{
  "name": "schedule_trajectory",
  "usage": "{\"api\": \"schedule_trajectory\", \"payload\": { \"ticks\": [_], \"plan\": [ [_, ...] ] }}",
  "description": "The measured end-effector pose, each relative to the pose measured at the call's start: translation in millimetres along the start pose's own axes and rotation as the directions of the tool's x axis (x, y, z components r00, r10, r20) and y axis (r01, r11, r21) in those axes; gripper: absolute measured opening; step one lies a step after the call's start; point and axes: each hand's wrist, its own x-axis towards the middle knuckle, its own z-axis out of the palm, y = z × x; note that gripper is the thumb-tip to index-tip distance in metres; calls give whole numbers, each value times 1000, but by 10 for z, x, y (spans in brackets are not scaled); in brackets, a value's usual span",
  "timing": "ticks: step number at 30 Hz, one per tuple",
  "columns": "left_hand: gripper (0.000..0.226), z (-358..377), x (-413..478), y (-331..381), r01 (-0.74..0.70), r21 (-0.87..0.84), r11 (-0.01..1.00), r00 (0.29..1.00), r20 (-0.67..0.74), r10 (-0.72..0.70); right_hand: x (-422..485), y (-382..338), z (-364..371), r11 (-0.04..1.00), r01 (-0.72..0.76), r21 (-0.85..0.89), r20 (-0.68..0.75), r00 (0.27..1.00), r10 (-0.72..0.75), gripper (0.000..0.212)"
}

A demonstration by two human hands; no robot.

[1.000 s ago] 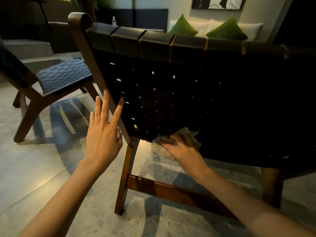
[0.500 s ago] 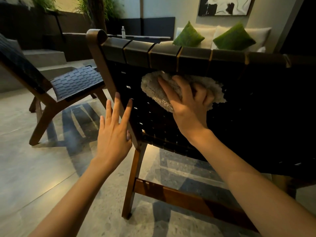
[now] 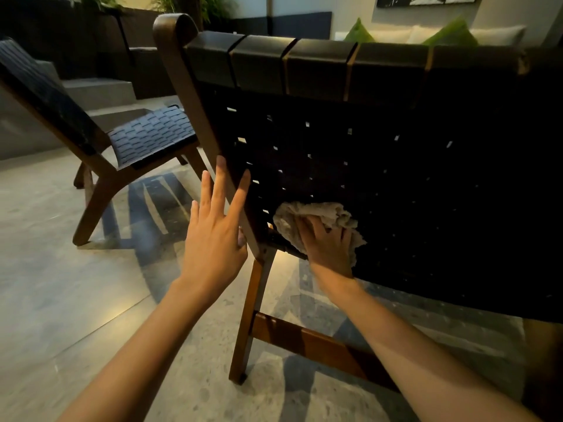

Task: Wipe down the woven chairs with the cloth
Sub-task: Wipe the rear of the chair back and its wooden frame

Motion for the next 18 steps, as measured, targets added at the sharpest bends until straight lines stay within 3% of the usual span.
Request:
{"api": "schedule_trajectory", "payload": {
  "ticks": [2,4,7,8,11,14,18],
  "plan": [
    [91,7,-2,-16,-4,-2,1000,1000,5,4,-31,27,54,989,-31,142,146,989,10,46],
    [91,-3,-12,-16,-6,-9,1000,1000,19,6,-115,54,170,990,5,140,269,962,-43,43],
    [89,-30,-13,-8,-12,-3,1000,1000,24,12,-152,110,264,972,12,236,506,852,-133,44],
    [89,-41,-24,-5,-13,-6,1000,999,30,13,-155,142,218,958,43,285,522,831,-193,44],
    [87,-71,-114,20,-23,-59,998,999,45,26,-270,221,-137,881,164,444,373,860,-349,47],
    [88,-69,-248,35,-102,-147,984,984,128,121,-435,247,-612,836,374,400,50,903,-428,65],
    [102,-109,-434,62,-257,-312,915,905,255,342,-510,370,-992,767,534,355,-319,841,-437,41]
  ]
}}
